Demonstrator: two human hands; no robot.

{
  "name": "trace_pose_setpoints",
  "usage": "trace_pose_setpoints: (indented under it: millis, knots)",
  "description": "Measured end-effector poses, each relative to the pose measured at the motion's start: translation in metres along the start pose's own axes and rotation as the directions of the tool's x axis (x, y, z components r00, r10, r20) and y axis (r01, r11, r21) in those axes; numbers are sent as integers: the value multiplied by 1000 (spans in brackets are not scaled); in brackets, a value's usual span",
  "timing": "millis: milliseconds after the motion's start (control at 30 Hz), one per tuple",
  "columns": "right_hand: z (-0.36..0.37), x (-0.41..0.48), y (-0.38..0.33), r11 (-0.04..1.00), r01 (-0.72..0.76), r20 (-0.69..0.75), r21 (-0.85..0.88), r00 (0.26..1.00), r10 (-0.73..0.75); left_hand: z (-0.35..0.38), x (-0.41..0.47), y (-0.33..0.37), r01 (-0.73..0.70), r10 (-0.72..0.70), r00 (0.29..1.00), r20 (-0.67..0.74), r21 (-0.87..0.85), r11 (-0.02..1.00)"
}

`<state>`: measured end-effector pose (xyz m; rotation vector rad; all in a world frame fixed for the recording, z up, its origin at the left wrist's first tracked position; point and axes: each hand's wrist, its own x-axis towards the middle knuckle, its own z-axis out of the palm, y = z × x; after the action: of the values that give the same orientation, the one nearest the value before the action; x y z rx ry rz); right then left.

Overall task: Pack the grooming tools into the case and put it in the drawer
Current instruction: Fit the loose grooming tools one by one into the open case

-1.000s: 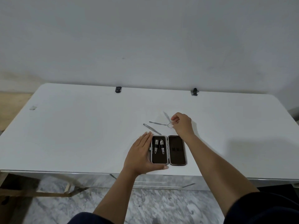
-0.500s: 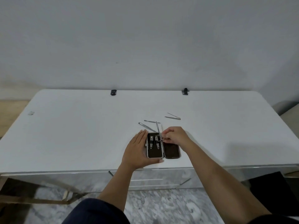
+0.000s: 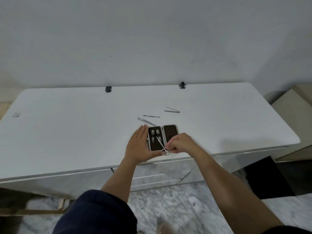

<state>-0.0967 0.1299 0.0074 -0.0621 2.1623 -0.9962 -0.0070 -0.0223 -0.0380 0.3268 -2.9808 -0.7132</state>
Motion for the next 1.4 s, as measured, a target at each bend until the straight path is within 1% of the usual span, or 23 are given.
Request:
trace_pose_setpoints:
  millis: [133,300,433,667,833,1000,1067,1133,1200,1300,1400]
  knots:
    - [2,-4,-2,1000,-1,-23,29,1000,1,-1,1,-1,13,-13,1000,16,11,1000]
    - [6,0,-6,1000,20,-26,-3,999,-20,-2,4,-2,3,-4,1000,22,32,999]
    - [5,1,-9,999,37,-1,-37,999,-37,-2,4,-3,5,-5,1000,4,25,1000]
    - [2,0,-16,997,16,48,-69,999,-13,-2,5,-2,0,0,1000,8,19,1000]
    - [11,5,-13,999,30,-53,22,998,-29,-2,4,-1,19,-19,1000,-6,-14,1000]
    - [20,10,-12,997,64,-131,30,990,-60,-2,3,-1,21,-21,1000,-16,-30,999]
    - [22,12,-11,996,85,-157,-9,984,-85,-1,3,-1,22,-23,1000,-16,-39,999]
    - [24,14,-10,988,113,-176,-106,976,-130,-1,3,0,17,-18,1000,-21,-36,999]
    - [27,15,-11,976,142,-180,-168,969,-172,-1,4,0,7,-8,1000,-27,-25,1000]
    - [29,16,-13,951,190,-157,-243,960,-232,-1,3,0,9,-10,1000,-26,-36,999]
    - [27,17,-14,935,212,-131,-286,957,-257,-3,3,1,15,-16,1000,-27,-53,998]
